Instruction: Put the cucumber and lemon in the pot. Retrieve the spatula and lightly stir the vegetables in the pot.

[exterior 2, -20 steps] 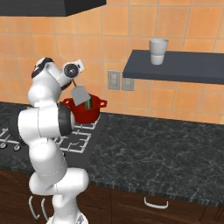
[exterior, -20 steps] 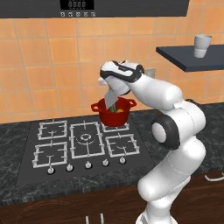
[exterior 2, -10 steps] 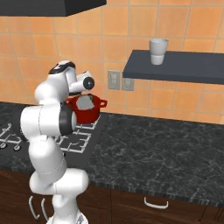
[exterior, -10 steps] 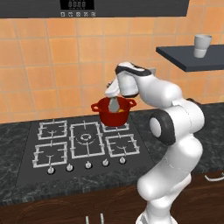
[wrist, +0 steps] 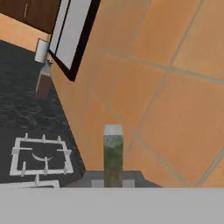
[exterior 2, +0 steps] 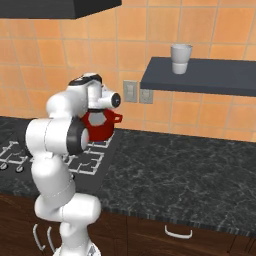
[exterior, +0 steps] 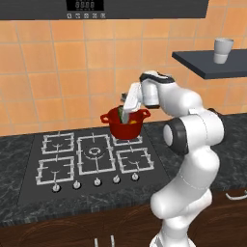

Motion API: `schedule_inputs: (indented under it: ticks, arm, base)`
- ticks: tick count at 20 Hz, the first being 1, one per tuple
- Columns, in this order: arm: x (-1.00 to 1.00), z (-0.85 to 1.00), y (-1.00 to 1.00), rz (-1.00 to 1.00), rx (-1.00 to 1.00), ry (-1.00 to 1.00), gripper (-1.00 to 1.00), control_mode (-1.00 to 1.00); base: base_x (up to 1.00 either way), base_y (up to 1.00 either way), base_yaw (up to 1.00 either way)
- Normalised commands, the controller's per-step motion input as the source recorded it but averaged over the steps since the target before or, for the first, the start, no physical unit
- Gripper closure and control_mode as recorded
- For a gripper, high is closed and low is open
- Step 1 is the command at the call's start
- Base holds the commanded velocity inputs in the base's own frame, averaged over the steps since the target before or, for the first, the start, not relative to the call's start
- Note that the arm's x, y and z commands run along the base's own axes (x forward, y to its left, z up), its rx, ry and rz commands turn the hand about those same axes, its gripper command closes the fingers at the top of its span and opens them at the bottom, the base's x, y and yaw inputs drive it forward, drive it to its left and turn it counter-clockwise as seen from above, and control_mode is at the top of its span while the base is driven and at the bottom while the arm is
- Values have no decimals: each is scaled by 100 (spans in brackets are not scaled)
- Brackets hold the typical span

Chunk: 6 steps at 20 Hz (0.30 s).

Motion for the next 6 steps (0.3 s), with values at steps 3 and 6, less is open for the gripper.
schedule_inputs:
  ticks: [3, 6]
  arm:
    - [-28, 58, 0, 18, 0, -20, 100, -100]
    - [-2, 10, 0, 15, -1, -5, 100, -100]
  base:
    - [0, 0, 0]
    - [0, 0, 0]
